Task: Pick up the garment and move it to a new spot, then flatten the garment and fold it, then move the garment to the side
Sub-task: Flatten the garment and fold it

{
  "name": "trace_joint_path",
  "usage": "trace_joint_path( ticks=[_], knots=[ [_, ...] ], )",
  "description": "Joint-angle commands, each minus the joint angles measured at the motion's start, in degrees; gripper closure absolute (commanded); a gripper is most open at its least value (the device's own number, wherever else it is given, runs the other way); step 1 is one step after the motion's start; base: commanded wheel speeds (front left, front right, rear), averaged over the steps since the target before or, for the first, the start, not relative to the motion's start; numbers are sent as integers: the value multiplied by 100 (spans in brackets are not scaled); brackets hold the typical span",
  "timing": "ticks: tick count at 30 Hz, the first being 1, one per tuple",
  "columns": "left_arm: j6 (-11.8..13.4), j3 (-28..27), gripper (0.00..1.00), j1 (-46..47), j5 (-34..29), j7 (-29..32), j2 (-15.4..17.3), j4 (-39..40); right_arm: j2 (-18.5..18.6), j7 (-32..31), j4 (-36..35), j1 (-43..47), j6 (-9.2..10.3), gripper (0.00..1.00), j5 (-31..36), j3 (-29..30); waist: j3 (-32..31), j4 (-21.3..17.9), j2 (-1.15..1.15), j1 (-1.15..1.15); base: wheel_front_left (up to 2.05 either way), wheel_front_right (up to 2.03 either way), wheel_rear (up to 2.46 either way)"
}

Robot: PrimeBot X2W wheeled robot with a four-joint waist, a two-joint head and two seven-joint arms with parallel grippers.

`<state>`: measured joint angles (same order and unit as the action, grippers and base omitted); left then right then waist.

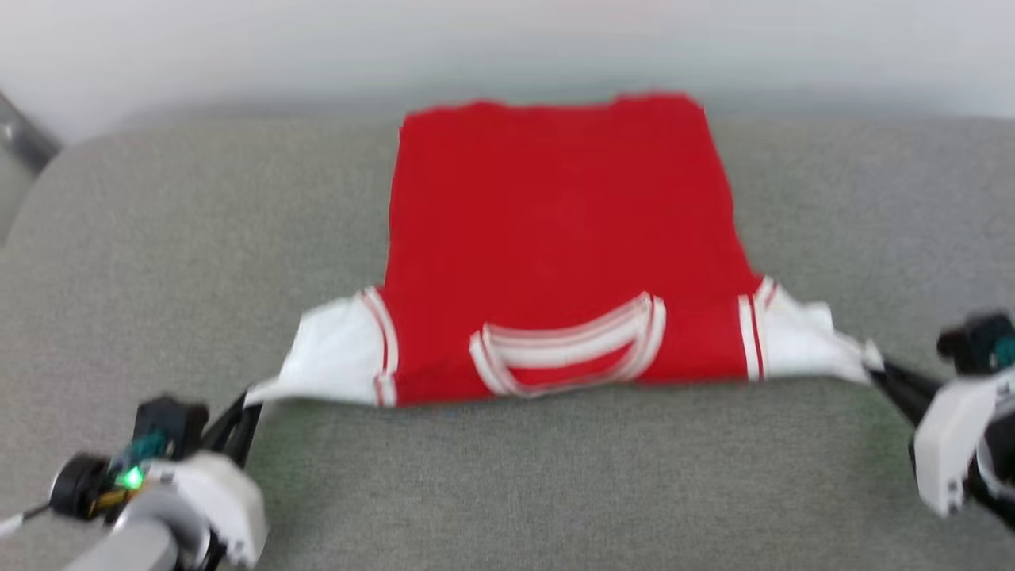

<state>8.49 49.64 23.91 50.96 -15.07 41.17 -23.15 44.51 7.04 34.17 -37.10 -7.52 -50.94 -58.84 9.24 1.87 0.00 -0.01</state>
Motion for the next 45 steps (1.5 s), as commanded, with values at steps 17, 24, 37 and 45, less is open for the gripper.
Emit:
trace_joint_path(
  ticks=[17,24,37,45],
  knots=[
    [481,303,100,-2029,370,53,402,635,718,-674,-1351,3273,8,100,-496,1073,-951,47,0,1,0,0,0],
    [512,329,100,-2106,337,37,297,692,530,-849,-1522,3866,8,100,-260,1873,-926,87,0,1,0,0,0],
    [655,289,100,-1916,-9,-3,141,954,539,-1403,-2612,3967,5,0,634,4158,-778,263,0,1,0,0,0],
    [754,328,100,-1563,-358,44,134,1330,831,-2601,-3598,2499,5,0,891,5023,-294,652,0,1,0,0,0]
  ],
)
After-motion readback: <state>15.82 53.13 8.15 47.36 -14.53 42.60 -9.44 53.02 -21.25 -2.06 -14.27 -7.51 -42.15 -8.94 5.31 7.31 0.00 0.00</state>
